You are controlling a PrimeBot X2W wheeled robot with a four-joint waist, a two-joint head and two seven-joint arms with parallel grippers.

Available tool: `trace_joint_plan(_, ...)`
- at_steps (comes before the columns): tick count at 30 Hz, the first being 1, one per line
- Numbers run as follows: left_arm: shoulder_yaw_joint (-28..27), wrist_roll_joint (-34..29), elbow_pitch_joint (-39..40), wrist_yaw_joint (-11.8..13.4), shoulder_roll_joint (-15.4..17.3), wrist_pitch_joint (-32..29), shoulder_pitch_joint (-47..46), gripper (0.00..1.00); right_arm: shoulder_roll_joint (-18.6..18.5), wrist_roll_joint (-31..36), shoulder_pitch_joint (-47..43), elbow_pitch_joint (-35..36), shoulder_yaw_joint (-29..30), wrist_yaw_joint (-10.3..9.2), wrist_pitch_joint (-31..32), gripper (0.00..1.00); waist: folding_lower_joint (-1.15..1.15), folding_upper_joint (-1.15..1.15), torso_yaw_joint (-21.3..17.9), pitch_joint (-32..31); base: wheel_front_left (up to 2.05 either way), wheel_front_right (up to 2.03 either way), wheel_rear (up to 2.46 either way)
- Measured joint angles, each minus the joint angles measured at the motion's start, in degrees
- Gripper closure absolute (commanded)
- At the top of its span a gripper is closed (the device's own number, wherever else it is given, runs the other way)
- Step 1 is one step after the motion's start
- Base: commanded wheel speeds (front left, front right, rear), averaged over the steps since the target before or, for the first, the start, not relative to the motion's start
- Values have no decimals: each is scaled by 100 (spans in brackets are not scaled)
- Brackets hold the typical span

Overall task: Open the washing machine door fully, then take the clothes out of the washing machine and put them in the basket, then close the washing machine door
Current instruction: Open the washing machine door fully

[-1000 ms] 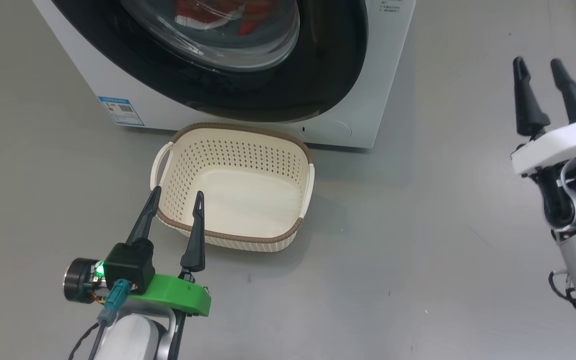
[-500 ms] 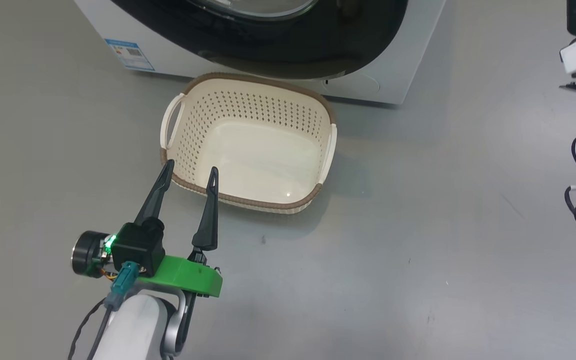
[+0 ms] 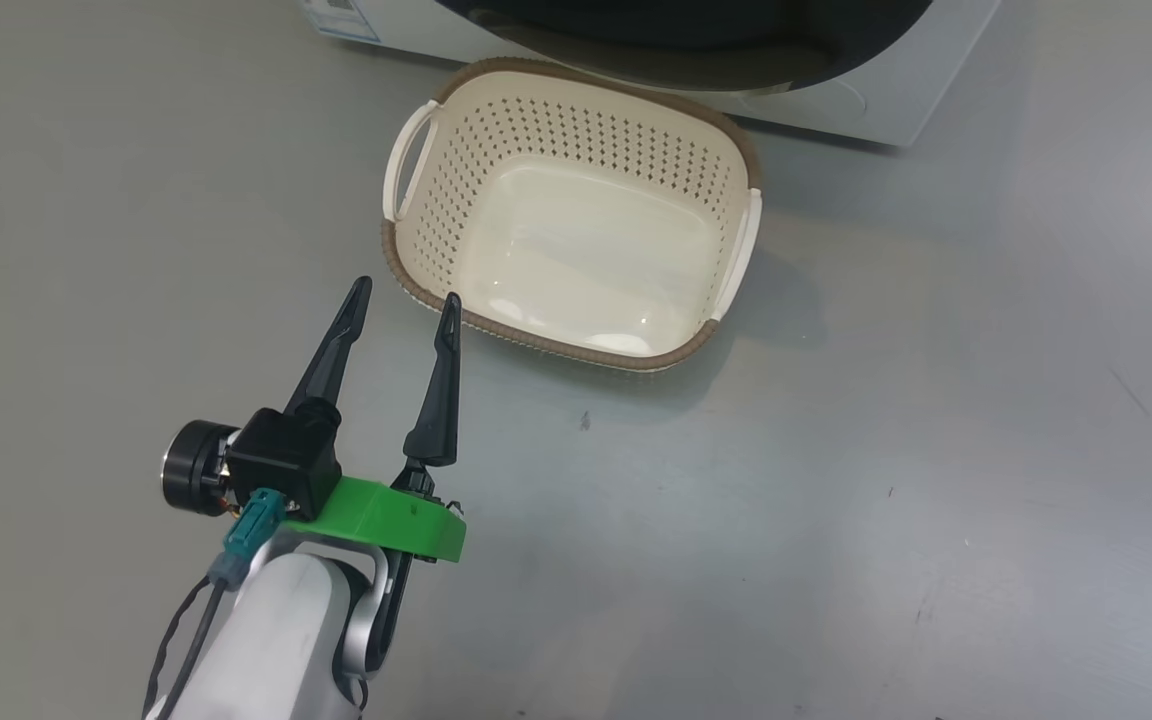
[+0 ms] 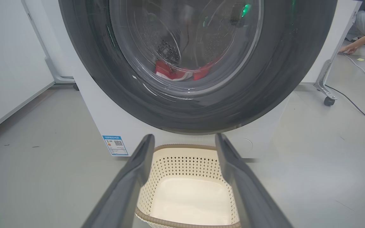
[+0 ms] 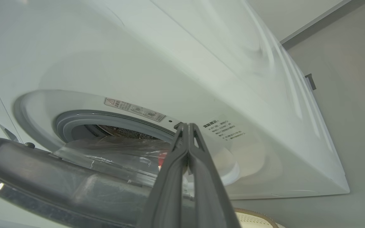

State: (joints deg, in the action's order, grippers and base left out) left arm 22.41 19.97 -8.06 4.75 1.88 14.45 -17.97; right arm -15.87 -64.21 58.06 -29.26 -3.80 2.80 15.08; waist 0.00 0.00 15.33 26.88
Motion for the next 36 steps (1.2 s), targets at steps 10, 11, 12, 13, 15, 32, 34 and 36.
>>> trace_joint_plan(10,40,65,19,29,-7,0,-94,0,266,-717,435,-352,58,-204,937,100,0,0,353,243,0,0,0)
trace_joint_plan(11,33,65,19,33,-7,0,-95,0,318,-798,472,-385,73,-238,1011,100,0,0,375,258,0,0,0)
trace_joint_plan(12,33,65,18,34,-7,0,-96,0,364,-862,506,-409,81,-247,1073,100,0,0,392,270,0,0,0)
trace_joint_plan(13,34,65,18,34,-7,0,-96,0,402,-915,542,-426,100,-255,1112,100,0,0,405,279,0,0,0)
trace_joint_plan(15,37,65,14,58,-8,0,-96,0,426,-1022,630,-477,152,-300,1224,100,0,0,424,288,0,0,0)
trace_joint_plan(32,48,64,-69,93,-14,0,-153,0,497,-1784,749,-905,416,-533,2132,100,0,0,434,213,0,0,0)
trace_joint_plan(34,55,64,-85,100,-14,0,-153,0,515,-1816,747,-947,426,-533,2232,100,0,0,431,171,0,0,0)
trace_joint_plan(36,55,64,-101,101,-15,0,-154,0,523,-1876,719,-1015,434,-567,2330,100,0,0,429,124,0,0,0)
